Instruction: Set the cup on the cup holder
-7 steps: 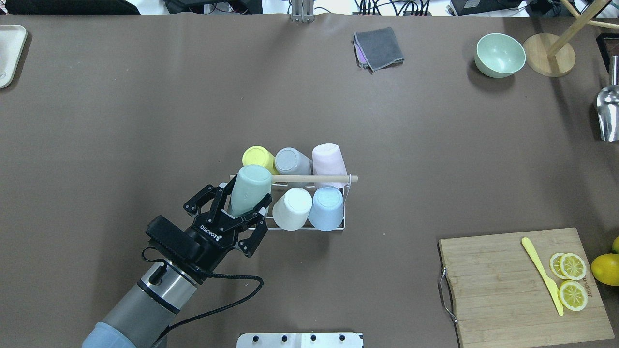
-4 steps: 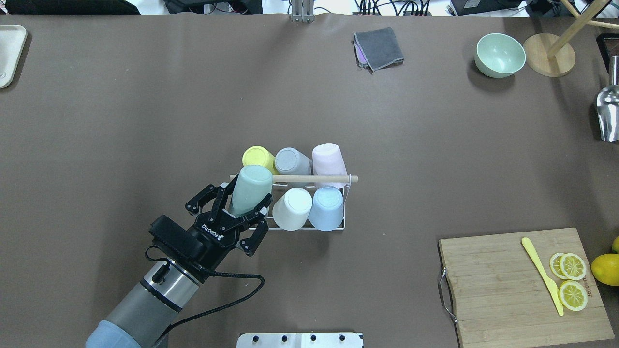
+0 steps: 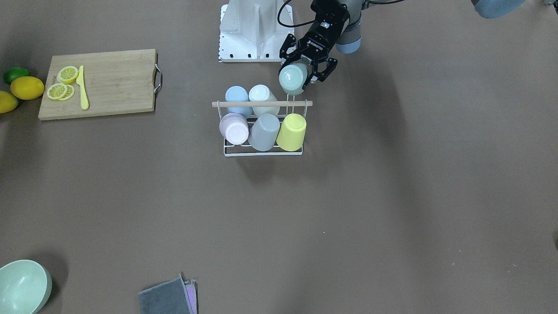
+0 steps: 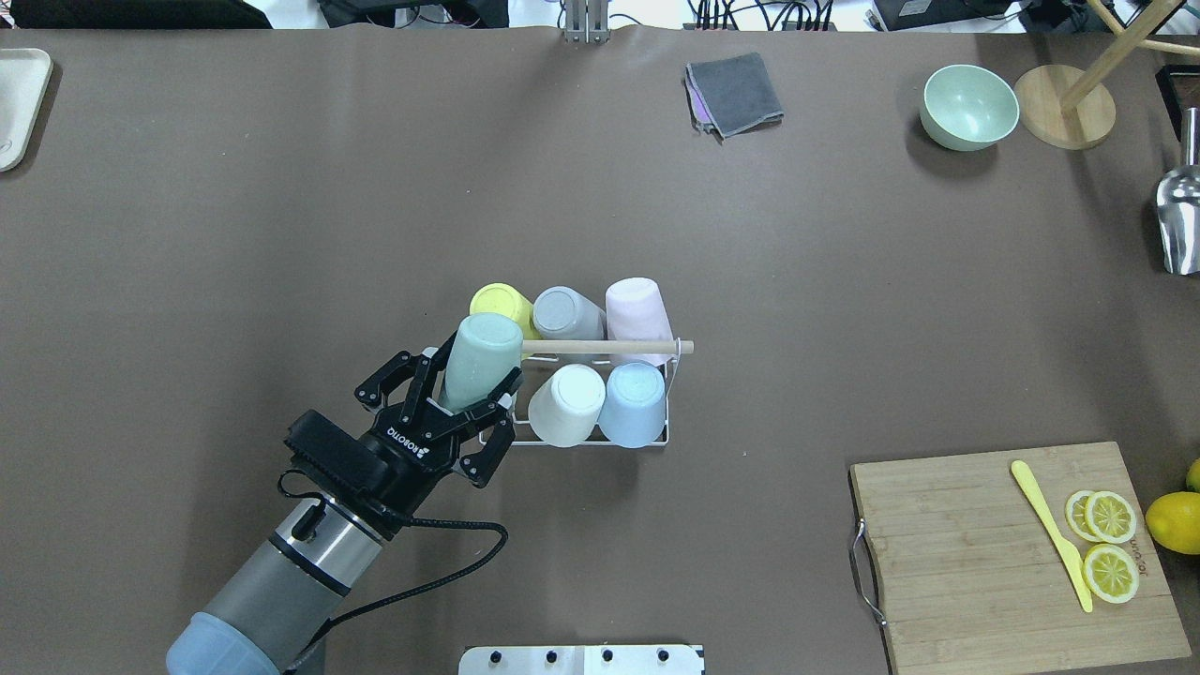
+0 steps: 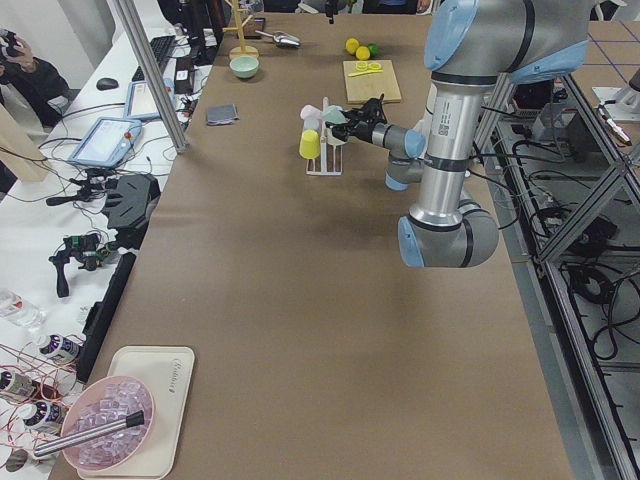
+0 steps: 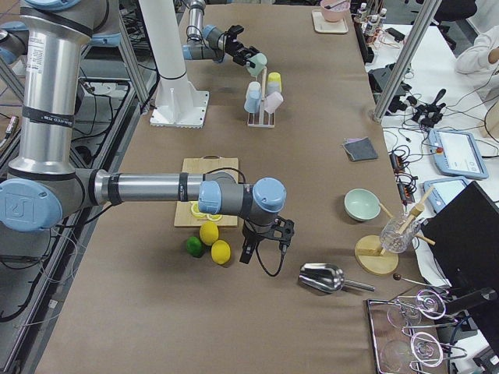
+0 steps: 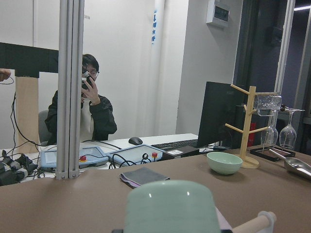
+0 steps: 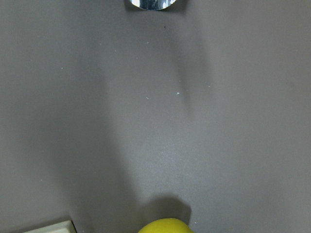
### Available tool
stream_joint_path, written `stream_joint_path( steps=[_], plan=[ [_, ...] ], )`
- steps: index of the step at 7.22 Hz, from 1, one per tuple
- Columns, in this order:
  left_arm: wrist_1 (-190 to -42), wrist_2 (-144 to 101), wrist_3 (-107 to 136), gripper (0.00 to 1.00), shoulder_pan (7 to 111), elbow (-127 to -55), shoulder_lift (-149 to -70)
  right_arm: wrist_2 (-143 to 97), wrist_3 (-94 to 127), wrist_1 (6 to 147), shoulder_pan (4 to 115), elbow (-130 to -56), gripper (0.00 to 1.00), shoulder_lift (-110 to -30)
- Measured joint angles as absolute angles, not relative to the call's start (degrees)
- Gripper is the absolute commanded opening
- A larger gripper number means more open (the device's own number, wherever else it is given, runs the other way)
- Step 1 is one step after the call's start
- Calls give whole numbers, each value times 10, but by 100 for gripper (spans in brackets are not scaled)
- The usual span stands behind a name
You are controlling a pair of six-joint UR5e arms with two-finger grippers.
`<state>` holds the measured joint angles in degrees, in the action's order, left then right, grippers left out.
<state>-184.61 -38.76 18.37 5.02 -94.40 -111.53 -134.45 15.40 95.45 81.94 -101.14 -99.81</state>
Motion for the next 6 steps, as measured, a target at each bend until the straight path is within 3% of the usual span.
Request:
stream_joint_path(
  steps=[6],
  plan=[
    [-1857,-388,184,0,51,-935,-1121,-1348,158,953,828,-1014,99,-996]
  ],
)
